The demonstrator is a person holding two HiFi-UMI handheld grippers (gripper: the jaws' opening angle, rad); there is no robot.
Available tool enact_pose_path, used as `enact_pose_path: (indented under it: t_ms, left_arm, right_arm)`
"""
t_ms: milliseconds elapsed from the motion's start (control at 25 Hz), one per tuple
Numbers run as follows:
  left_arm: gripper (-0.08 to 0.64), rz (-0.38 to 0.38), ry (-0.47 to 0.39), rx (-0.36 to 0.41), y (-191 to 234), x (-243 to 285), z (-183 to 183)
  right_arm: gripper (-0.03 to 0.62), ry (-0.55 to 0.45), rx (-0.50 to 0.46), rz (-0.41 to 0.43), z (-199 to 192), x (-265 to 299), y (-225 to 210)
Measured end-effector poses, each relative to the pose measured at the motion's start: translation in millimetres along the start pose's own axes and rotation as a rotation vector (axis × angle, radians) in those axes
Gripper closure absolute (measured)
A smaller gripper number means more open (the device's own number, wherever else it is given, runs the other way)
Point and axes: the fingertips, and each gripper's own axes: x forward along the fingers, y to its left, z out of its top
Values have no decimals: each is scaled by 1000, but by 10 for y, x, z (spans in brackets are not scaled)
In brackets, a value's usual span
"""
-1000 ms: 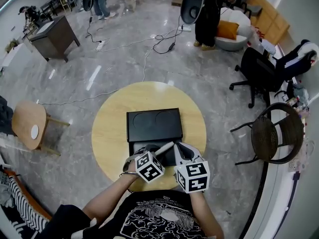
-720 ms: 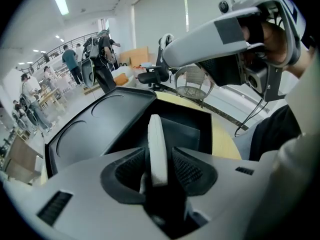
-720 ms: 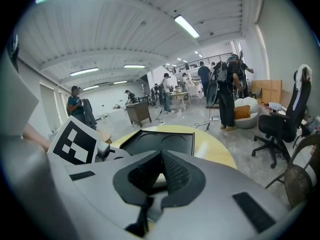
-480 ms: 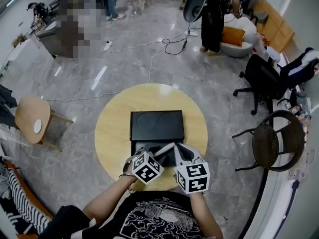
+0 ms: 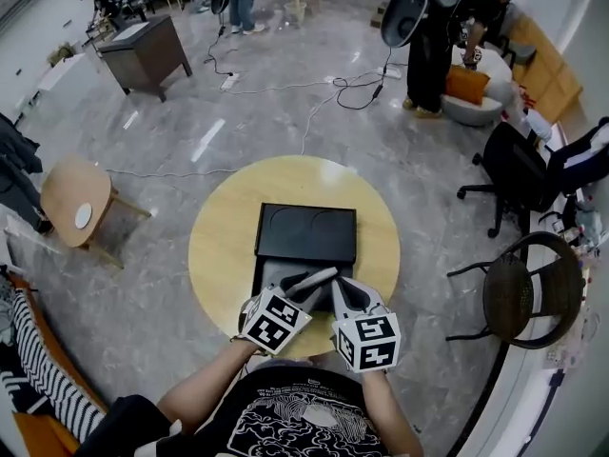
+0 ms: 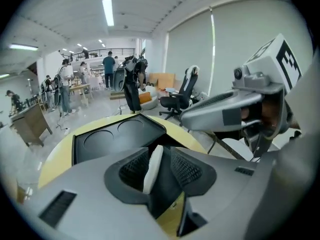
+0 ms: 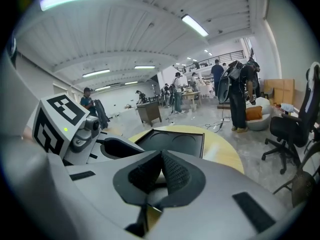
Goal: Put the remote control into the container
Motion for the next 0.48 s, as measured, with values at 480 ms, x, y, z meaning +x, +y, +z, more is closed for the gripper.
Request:
enact_pose_path:
  t_ms: [480]
  left_arm:
    - [512,87,-125,-126,-465,-365,111]
  right_arm:
    - [569,0,-74,95,-188,-445,233]
